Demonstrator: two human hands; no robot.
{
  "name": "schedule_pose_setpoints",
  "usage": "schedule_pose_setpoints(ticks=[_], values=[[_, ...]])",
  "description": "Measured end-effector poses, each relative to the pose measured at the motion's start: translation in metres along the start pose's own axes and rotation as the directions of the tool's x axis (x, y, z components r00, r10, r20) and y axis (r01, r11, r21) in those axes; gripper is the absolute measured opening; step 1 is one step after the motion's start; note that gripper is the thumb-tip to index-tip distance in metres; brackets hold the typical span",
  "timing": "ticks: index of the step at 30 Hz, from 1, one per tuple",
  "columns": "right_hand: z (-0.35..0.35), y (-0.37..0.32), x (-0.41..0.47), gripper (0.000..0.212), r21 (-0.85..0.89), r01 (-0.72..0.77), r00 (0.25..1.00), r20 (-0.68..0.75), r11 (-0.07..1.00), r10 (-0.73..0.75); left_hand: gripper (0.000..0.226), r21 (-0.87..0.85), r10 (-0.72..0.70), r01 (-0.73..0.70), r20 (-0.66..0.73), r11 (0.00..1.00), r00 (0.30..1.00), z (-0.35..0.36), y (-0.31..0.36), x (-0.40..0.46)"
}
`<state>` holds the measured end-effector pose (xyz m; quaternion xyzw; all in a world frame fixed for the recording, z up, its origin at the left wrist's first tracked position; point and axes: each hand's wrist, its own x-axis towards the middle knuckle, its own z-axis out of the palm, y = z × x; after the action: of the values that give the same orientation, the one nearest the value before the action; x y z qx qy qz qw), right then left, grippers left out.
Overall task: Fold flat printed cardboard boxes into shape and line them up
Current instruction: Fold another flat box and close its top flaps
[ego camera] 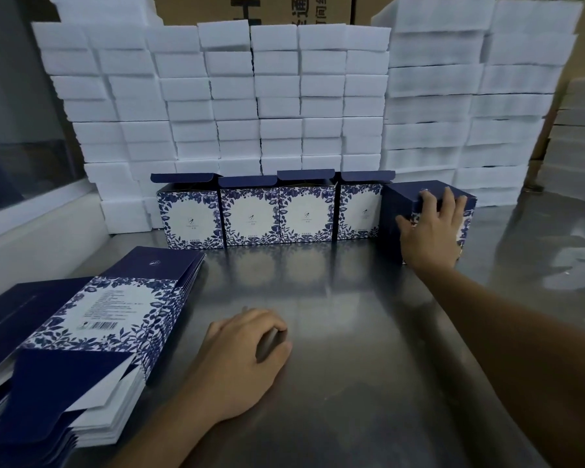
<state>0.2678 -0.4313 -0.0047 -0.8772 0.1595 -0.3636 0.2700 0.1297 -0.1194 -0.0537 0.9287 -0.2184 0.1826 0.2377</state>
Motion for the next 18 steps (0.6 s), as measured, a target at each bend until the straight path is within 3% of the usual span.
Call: schedule_pose_setpoints(ticks=[8,18], values=[[-0.009,0.018,0.000,0.043,-0.186,-0.020,0.986,-0.165,0.982,-0.011,0.013,-0.003,0.010,-0.010,-0.004,1.000,1.000,-0.003,0.004,0.001],[0.001,0.020,0.027,0.057,-0.176,-0.009,1.000,-0.011,0.984,0.007,0.013,-0.019,0.002,-0.003,-0.004,1.000,1.000,-0.004,0.004,0.000]])
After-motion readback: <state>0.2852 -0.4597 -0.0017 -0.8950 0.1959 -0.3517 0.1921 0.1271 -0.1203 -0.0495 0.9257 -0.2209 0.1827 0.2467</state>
